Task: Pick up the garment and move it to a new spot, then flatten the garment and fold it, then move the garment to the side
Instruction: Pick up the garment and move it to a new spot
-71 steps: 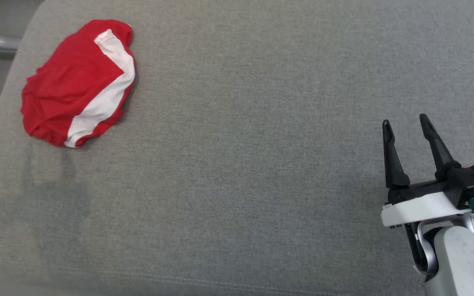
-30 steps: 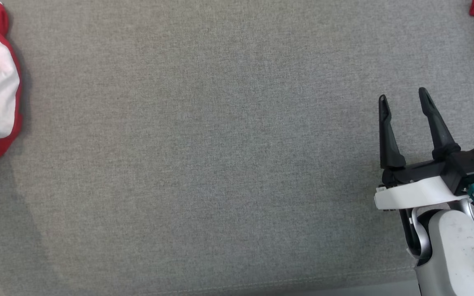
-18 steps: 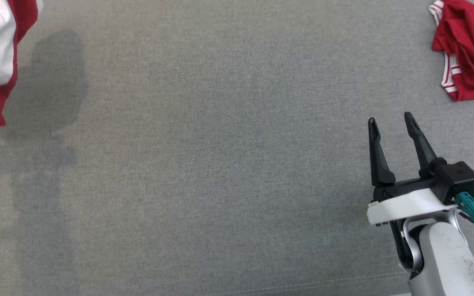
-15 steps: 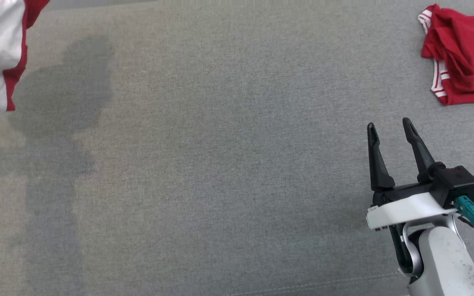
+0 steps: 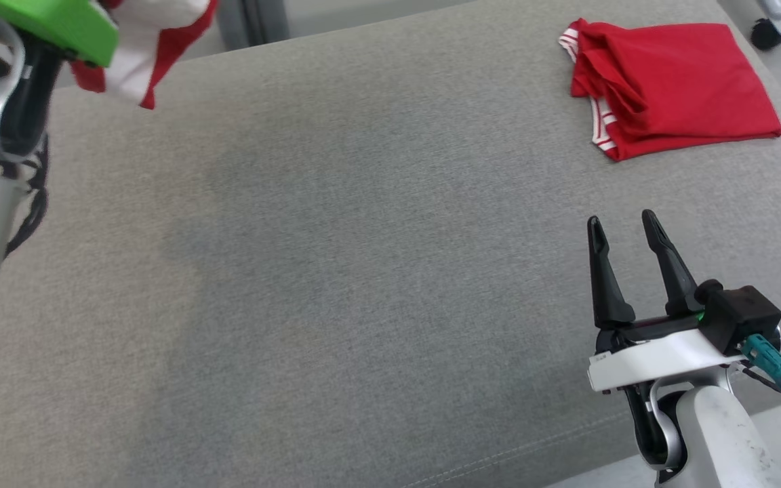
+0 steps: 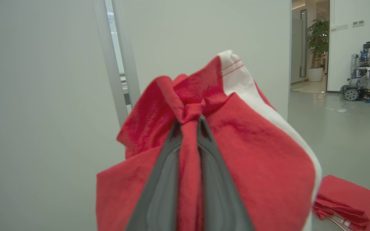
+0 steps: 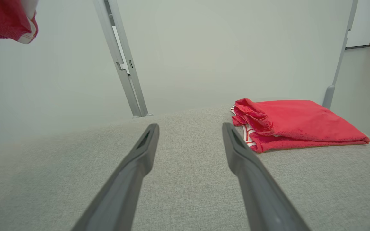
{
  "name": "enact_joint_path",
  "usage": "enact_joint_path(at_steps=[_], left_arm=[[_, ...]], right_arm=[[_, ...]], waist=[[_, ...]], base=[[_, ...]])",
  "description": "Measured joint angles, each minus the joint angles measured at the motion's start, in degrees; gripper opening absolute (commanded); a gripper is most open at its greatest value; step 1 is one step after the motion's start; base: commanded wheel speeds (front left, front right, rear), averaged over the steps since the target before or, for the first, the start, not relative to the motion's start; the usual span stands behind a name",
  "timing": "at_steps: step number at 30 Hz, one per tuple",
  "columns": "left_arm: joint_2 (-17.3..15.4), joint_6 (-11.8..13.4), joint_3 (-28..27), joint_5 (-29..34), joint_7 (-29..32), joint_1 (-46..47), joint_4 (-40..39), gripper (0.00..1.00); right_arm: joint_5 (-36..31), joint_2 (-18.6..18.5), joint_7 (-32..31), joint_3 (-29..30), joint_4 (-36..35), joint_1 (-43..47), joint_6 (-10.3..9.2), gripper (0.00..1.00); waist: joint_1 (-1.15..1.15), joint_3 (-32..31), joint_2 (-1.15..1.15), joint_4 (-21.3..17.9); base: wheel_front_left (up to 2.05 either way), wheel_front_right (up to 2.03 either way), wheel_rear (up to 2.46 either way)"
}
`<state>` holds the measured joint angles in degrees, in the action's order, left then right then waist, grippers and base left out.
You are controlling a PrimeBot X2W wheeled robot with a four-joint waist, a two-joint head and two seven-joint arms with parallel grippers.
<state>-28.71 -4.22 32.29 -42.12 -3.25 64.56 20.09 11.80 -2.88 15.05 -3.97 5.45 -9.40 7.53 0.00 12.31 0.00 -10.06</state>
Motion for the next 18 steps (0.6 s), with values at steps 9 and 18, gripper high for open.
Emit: enact_joint_path(at_steps=[9,18], left_arm=[[4.55,1.12,5.30,0.60,2.09,-4.09,-1.63,0.00],[7.14,1.99,8.03,-0.14,-2.91,-15.35,5.19,0.00]], right_arm=[[3.23,0.00,0.01,-2.26,-0.94,0.17,0.00,1.00],[5.45,-0.01,0.00,-3.42,-1.80,-0.23,0.00,1.00]], waist=[[0.00,0.71,0.00,-6.38],[0.00,3.60,0.00,-9.87]], base=[[0.00,0.00,0.00],[0.00,0.00,0.00]])
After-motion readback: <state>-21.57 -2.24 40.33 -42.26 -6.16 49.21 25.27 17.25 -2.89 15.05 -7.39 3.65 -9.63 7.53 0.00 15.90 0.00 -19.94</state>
